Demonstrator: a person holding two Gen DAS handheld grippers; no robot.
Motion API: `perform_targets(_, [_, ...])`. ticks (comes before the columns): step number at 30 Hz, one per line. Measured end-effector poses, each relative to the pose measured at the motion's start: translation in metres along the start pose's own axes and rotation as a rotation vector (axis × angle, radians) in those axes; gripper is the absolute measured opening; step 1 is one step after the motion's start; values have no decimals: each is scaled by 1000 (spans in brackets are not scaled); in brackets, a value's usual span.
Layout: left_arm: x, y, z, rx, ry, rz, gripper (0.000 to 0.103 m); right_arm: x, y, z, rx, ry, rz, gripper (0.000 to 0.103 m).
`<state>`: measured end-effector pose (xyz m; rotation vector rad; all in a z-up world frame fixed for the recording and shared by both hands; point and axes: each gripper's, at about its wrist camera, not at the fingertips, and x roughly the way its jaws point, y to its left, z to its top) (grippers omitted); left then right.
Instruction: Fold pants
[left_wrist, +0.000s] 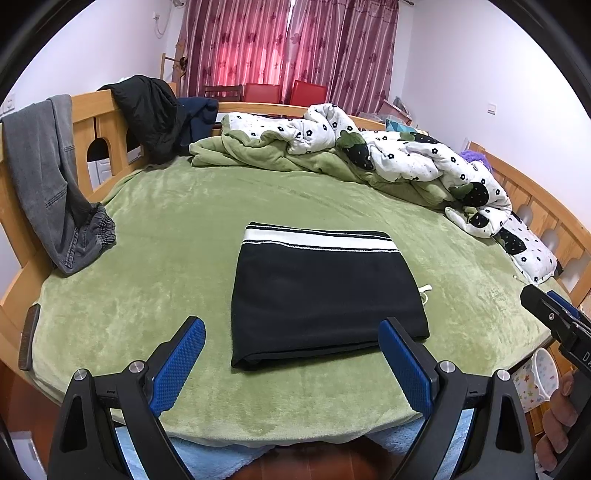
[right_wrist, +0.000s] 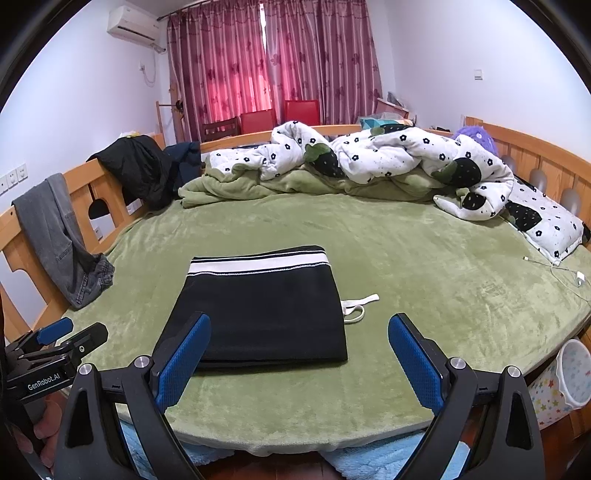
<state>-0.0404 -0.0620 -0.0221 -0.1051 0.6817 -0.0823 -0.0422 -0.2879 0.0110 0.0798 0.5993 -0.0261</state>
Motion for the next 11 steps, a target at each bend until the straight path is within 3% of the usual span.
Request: perform_targets(11, [-6, -4, 6, 5, -36, 9, 95, -3, 11, 0, -10, -6, -4, 96])
